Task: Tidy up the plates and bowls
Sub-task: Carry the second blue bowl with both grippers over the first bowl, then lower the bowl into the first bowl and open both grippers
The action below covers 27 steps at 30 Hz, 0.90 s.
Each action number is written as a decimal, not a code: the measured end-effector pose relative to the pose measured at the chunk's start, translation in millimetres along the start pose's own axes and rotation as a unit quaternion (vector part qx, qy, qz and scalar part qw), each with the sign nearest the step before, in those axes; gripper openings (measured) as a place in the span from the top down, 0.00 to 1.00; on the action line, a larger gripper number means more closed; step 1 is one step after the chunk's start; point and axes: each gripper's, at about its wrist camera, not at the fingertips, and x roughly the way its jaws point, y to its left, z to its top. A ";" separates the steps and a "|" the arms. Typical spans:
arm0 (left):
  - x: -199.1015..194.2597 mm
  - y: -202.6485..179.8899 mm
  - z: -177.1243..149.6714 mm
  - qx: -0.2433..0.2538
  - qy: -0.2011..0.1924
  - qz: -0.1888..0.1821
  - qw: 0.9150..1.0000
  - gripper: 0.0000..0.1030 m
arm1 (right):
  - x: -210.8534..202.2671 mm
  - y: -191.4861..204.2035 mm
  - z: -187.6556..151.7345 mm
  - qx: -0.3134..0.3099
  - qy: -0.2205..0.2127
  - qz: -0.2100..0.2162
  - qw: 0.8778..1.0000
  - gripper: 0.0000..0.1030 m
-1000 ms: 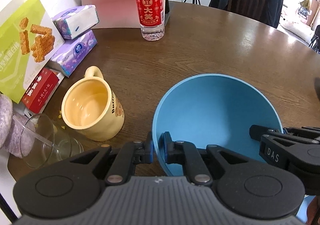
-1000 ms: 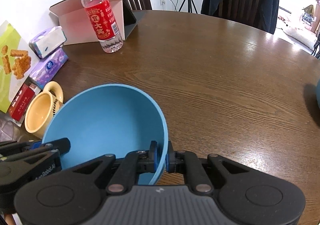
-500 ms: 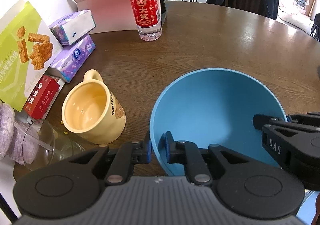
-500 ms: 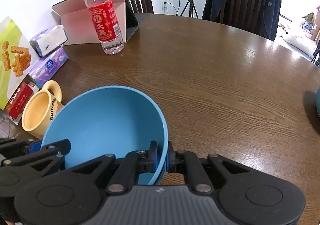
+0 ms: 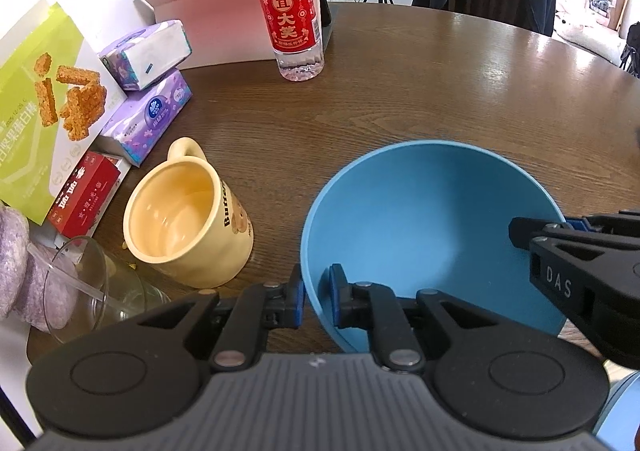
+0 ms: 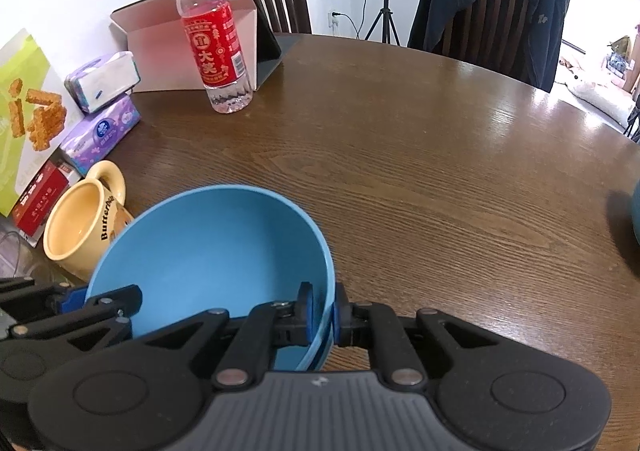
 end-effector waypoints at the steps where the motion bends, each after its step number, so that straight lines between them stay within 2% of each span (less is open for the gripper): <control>1: 0.4 -0.1 -0.6 0.000 -0.001 0.001 1.000 0.88 | 0.0 0.4 0.0 -0.002 -0.001 0.000 1.000 0.91; 14: 2.3 1.3 -4.3 -0.007 -0.018 0.002 1.000 0.88 | -0.4 -3.2 -0.8 0.005 -0.002 0.010 1.000 0.90; 26: -9.6 17.9 -0.4 -0.027 -0.016 -0.027 0.999 0.88 | -9.3 -13.8 1.9 0.033 -0.002 0.040 0.999 0.87; 27: -11.4 19.0 -0.5 -0.028 -0.017 -0.032 0.999 0.90 | -9.9 -14.0 1.8 0.033 -0.002 0.043 0.998 0.87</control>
